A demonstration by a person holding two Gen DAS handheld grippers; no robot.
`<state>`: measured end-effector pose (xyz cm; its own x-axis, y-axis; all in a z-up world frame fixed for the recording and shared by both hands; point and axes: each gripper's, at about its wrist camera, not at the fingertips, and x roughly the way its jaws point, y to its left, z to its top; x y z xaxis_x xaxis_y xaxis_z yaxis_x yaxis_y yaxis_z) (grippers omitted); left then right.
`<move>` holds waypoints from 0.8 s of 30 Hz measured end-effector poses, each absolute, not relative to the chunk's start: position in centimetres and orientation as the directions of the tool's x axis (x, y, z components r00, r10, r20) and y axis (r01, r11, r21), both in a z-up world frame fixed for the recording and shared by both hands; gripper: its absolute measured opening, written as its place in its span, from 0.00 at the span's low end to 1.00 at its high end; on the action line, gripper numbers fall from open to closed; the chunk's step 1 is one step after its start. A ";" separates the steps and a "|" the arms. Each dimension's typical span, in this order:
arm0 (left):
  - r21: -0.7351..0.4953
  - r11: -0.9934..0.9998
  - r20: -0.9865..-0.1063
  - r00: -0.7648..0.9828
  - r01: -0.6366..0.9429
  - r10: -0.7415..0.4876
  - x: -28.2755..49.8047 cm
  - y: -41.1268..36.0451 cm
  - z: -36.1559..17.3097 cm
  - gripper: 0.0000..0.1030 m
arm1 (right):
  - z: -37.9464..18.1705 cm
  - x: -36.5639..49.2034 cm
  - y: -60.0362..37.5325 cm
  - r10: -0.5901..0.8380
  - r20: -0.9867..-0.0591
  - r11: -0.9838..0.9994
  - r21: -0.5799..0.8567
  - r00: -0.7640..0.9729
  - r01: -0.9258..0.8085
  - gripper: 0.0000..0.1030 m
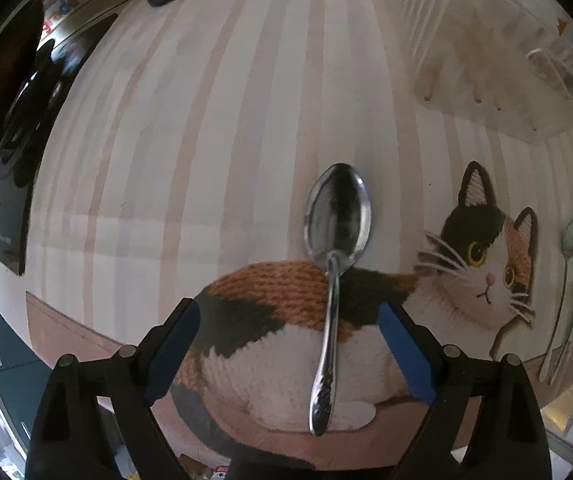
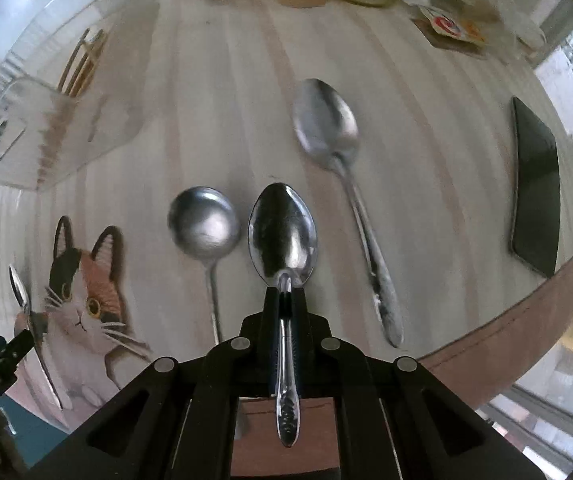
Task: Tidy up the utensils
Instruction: 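Grasp a steel spoon by its handle with the right tool while the left tool grasps another spoon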
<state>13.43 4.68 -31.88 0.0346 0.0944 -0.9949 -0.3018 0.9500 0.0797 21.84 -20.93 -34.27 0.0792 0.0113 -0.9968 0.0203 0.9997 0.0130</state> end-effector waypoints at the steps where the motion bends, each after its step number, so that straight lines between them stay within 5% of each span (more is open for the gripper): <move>1: 0.086 0.951 -0.994 0.034 -0.298 0.101 14.1 4.4 -32.3 0.88 | -34.3 21.9 -21.2 0.014 -0.997 1.000 0.016 0.077 0.025 0.05; 5: 0.098 0.955 -0.992 0.049 -0.279 0.116 15.9 3.1 -32.9 0.87 | -34.4 22.2 -21.7 0.006 -0.998 0.999 0.008 0.067 0.031 0.06; 7: 0.071 0.959 -0.993 0.071 -0.275 0.094 16.5 2.9 -32.9 0.79 | -34.5 22.6 -21.3 -0.005 -0.998 1.000 -0.003 0.064 0.028 0.06; 11: 0.007 0.965 -0.993 0.108 -0.263 0.037 18.0 2.7 -32.6 0.30 | -34.5 23.6 -20.5 -0.010 -0.998 1.000 -0.008 0.063 0.027 0.06; 17: 0.024 0.969 -0.993 0.102 -0.248 0.051 19.4 1.0 -32.5 0.27 | -34.3 23.2 -19.7 0.005 -0.997 1.000 0.007 0.076 0.029 0.04; 20: 0.007 0.969 -0.993 0.109 -0.246 0.035 19.2 1.6 -31.8 0.06 | -33.3 22.6 -20.1 0.021 -0.996 0.999 0.024 0.092 0.025 0.00; 24: 0.001 0.971 -0.991 0.127 -0.238 0.032 19.1 1.0 -30.6 0.02 | -32.7 22.7 -19.9 0.039 -0.994 0.999 0.040 0.098 0.015 0.00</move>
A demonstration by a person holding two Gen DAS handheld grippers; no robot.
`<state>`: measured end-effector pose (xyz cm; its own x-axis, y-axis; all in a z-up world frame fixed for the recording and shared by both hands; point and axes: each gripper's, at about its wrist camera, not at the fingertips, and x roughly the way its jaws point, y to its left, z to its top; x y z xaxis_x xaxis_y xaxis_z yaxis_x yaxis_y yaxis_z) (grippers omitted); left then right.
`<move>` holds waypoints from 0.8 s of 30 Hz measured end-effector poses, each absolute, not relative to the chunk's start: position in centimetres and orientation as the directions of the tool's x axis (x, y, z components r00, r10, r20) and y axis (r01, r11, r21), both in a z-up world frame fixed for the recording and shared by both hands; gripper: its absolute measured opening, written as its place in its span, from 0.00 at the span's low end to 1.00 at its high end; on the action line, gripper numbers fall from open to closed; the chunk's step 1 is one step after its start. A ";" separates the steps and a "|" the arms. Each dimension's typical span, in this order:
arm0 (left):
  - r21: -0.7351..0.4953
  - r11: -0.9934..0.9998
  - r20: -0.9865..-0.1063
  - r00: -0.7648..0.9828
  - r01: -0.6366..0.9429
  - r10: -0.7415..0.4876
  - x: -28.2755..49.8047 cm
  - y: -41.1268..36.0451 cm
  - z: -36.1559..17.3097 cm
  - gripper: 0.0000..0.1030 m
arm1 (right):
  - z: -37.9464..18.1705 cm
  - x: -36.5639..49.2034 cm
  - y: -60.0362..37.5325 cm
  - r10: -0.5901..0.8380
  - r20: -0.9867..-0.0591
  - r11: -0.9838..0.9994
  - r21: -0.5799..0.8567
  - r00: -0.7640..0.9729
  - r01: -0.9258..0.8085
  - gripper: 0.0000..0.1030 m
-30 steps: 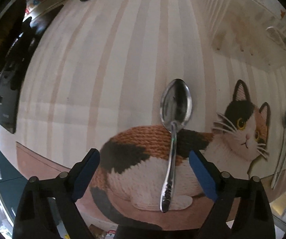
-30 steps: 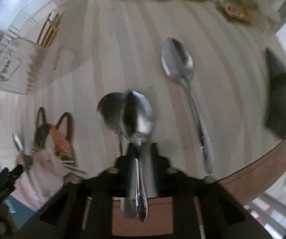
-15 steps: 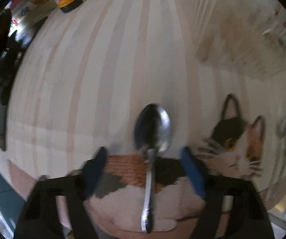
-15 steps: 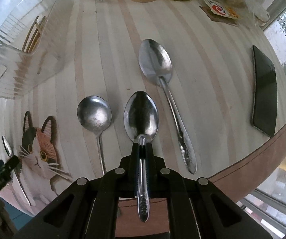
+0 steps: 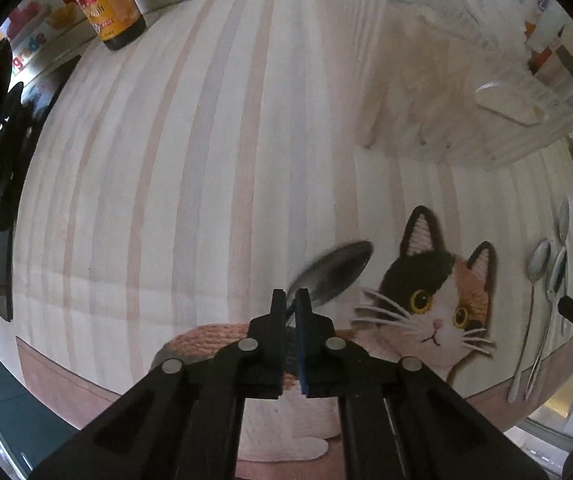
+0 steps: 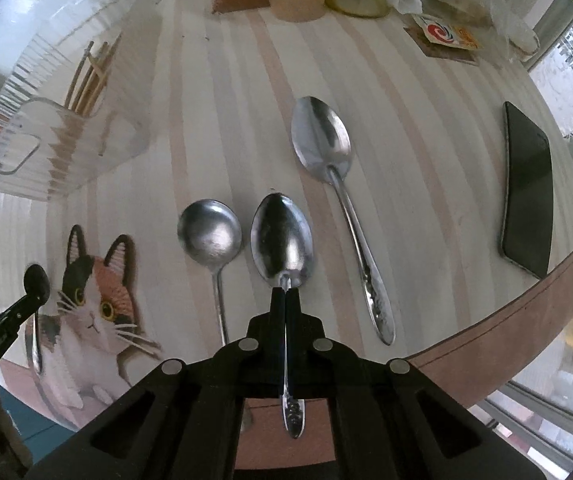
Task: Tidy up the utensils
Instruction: 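Grasp a steel spoon by its handle with the right tool while the left tool grasps another spoon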
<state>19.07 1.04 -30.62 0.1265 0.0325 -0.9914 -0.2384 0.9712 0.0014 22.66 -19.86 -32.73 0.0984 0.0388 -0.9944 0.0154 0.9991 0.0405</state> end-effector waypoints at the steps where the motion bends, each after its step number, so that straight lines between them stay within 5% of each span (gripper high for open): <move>1: -0.002 0.971 -0.991 0.129 -0.239 0.029 19.0 1.2 -30.4 0.01 | -32.7 22.7 -19.8 0.043 -0.994 0.999 0.045 0.097 0.016 0.00; 14: -0.118 0.946 -0.972 0.231 -0.300 -0.048 16.4 4.7 -25.0 0.01 | -28.9 22.6 -20.9 0.137 -0.978 0.988 0.146 0.157 0.043 0.00; 16: -0.125 0.956 -0.975 0.213 -0.266 -0.068 16.7 4.4 -26.1 0.08 | -28.9 22.9 -21.0 0.134 -0.978 0.989 0.143 0.158 0.045 0.00; 18: -0.106 0.973 -0.983 0.170 -0.206 -0.071 16.9 3.8 -27.9 0.35 | -29.4 23.0 -21.1 0.130 -0.980 0.989 0.139 0.148 0.053 0.00; 19: -0.088 0.983 -0.986 0.154 -0.160 -0.063 17.0 3.2 -28.9 0.40 | -29.9 22.8 -21.1 0.127 -0.981 0.989 0.137 0.143 0.057 0.00; 24: 0.016 1.000 -0.996 0.085 -0.005 0.016 17.5 1.2 -31.6 0.44 | -31.5 22.8 -21.3 0.103 -0.988 0.992 0.111 0.117 0.061 0.00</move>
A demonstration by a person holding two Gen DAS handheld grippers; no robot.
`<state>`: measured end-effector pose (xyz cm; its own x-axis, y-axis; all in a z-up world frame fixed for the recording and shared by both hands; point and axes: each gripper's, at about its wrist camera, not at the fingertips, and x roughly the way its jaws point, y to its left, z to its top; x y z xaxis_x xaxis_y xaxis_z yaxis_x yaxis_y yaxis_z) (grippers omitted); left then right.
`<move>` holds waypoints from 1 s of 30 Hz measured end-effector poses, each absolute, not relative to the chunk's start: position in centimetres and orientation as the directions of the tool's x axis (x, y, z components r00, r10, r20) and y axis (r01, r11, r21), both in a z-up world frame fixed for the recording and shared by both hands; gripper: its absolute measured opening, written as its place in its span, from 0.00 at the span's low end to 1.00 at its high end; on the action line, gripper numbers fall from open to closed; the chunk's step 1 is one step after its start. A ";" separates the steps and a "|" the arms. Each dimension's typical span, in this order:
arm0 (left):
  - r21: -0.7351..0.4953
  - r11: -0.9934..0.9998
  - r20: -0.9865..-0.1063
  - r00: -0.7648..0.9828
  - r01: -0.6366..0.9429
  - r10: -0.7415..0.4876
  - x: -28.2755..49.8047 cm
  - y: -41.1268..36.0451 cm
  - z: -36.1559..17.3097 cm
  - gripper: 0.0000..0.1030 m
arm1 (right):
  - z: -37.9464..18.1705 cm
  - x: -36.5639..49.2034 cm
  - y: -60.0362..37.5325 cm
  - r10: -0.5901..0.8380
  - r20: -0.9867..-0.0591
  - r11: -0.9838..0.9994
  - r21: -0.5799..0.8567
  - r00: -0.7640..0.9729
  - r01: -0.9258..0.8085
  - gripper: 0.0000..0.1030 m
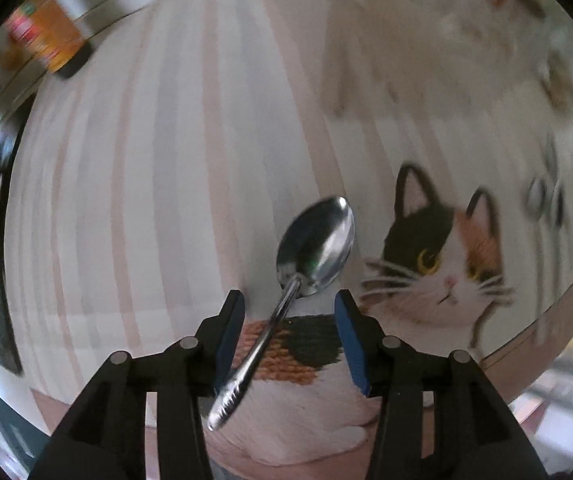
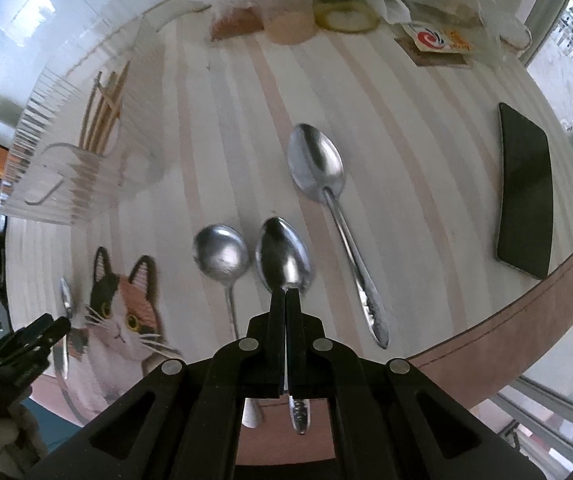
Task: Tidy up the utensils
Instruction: 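Grasp a steel spoon by its handle with the right tool while the left tool grasps another spoon, then carry both spoons into the clear basket and open both tools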
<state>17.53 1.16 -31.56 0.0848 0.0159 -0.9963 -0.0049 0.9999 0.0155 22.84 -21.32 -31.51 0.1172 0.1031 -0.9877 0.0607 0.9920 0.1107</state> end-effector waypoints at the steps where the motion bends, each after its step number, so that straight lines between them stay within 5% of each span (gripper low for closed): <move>1: 0.031 0.999 -0.994 0.107 0.014 0.030 17.7 0.9 -31.3 0.51 | -31.7 22.8 -21.5 0.100 -0.989 0.992 0.108 0.112 0.067 0.00; 5: 0.027 0.999 -0.992 0.121 0.034 0.022 19.0 0.7 -31.1 0.51 | -32.8 22.6 -22.1 0.093 -0.991 0.991 0.101 0.092 0.090 0.00; 8: -0.004 0.999 -0.992 0.126 0.037 -0.009 19.9 0.6 -30.7 0.32 | -33.3 22.5 -22.3 0.093 -0.992 0.990 0.101 0.080 0.102 0.00; 18: -0.009 1.000 -0.988 0.152 -0.023 -0.005 19.1 0.0 -28.6 0.30 | -32.2 22.3 -22.3 0.124 -0.987 0.986 0.134 0.101 0.098 0.00; 30: -0.117 0.990 -0.948 0.306 -0.083 -0.086 16.0 -0.2 -18.6 0.30 | -25.6 23.0 -20.4 0.231 -0.949 0.970 0.242 0.215 0.028 0.00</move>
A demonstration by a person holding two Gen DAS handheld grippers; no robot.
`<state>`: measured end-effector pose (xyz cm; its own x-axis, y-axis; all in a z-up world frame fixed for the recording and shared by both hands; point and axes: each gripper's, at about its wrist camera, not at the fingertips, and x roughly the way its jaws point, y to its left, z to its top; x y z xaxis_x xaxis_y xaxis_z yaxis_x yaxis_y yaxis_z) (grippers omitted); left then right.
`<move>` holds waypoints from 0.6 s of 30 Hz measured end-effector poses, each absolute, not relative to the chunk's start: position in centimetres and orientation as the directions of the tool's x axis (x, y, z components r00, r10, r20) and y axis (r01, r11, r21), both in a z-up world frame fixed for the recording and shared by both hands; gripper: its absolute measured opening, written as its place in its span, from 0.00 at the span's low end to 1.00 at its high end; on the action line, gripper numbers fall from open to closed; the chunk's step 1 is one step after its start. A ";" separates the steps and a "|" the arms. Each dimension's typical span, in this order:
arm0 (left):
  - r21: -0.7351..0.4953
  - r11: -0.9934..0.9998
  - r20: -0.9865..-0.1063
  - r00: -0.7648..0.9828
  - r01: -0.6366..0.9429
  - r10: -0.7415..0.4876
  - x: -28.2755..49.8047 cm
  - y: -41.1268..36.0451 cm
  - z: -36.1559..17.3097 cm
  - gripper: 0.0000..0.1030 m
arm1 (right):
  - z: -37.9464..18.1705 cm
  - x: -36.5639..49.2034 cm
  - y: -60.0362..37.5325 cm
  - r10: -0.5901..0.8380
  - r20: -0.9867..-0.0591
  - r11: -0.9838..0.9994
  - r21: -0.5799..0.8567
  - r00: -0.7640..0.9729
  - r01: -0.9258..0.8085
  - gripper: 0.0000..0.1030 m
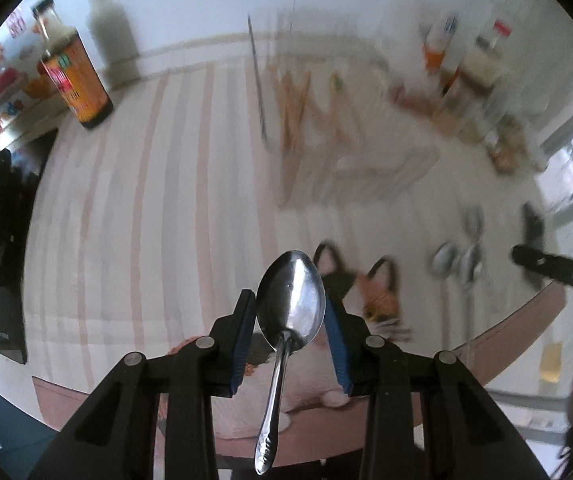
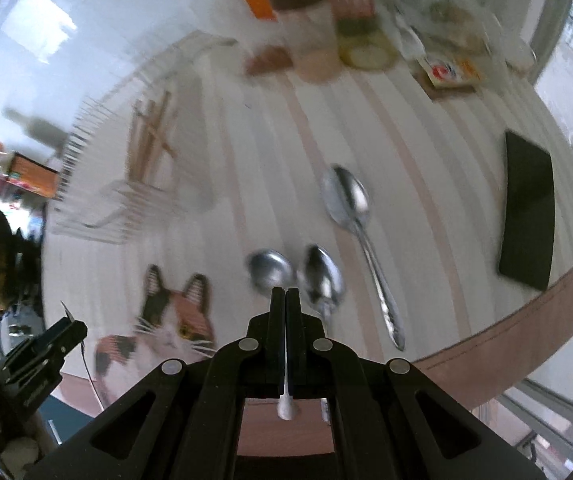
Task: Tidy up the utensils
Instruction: 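Carry both spoons into the clear basket and open both tools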
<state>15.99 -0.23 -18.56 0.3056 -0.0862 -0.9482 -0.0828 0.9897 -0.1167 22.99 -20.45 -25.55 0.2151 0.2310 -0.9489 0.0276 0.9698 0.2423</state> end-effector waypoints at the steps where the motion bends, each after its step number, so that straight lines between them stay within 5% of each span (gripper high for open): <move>1: -0.127 0.988 -0.942 0.322 -0.085 -0.093 16.1 -0.2 -17.4 0.30 | -25.1 23.4 -20.2 0.243 -0.944 0.967 0.255 0.225 0.024 0.00; 6: -0.054 0.991 -0.927 0.376 -0.122 -0.004 17.5 -0.8 -15.9 0.30 | -25.6 24.7 -20.1 0.228 -0.957 0.972 0.235 0.179 0.014 0.01; 8: -0.019 0.989 -0.930 0.364 -0.150 0.037 17.7 -0.8 -17.1 0.30 | -27.4 24.9 -20.4 0.183 -0.975 0.982 0.187 0.126 0.022 0.12; 10: -0.012 0.985 -0.940 0.337 -0.172 0.048 17.7 -0.9 -18.7 0.30 | -29.5 25.0 -20.6 0.160 -0.983 0.986 0.163 0.091 0.032 0.36; 18: -0.001 0.979 -0.967 0.251 -0.203 0.051 17.5 -1.2 -23.0 0.30 | -34.5 24.7 -19.5 0.045 -0.997 0.999 0.043 0.059 -0.026 0.38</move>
